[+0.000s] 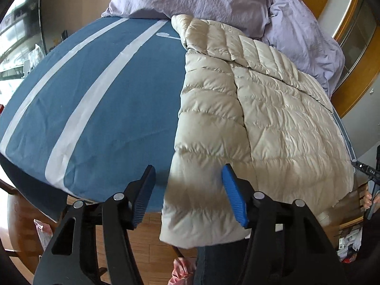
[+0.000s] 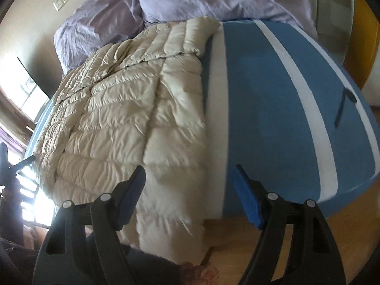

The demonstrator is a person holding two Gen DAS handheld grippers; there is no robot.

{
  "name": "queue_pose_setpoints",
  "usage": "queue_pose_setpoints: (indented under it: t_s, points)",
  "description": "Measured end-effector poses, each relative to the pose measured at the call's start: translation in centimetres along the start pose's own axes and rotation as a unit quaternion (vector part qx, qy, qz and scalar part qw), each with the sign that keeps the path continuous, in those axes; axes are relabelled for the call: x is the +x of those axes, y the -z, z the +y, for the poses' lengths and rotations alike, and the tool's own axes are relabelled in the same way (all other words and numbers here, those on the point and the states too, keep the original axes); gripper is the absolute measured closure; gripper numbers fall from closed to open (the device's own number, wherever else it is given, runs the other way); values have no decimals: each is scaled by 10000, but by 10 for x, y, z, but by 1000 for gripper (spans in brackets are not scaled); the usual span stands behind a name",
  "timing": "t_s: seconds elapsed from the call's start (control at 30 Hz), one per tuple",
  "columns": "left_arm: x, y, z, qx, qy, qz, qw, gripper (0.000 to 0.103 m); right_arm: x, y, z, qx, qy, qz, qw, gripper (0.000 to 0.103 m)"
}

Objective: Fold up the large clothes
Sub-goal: 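Move the left tool to the jacket hem and grasp it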

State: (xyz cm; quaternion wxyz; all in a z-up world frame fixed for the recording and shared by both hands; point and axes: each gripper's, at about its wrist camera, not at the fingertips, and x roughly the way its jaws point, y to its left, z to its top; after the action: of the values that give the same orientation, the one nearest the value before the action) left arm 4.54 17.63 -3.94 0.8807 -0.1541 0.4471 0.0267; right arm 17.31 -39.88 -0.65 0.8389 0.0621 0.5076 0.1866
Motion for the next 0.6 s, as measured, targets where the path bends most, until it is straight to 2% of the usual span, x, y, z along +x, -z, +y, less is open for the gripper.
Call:
queue_pose_setpoints:
  t_s: [0.27, 0.6]
  points:
    - [-7, 17, -4, -75, 167, -131, 9997, 55, -3, 15, -9, 135, -485, -41, 9987, 41]
    - [-11, 25, -4, -121, 306, -166, 9993, 55, -5, 26, -13, 304, -1127, -71, 9931, 57]
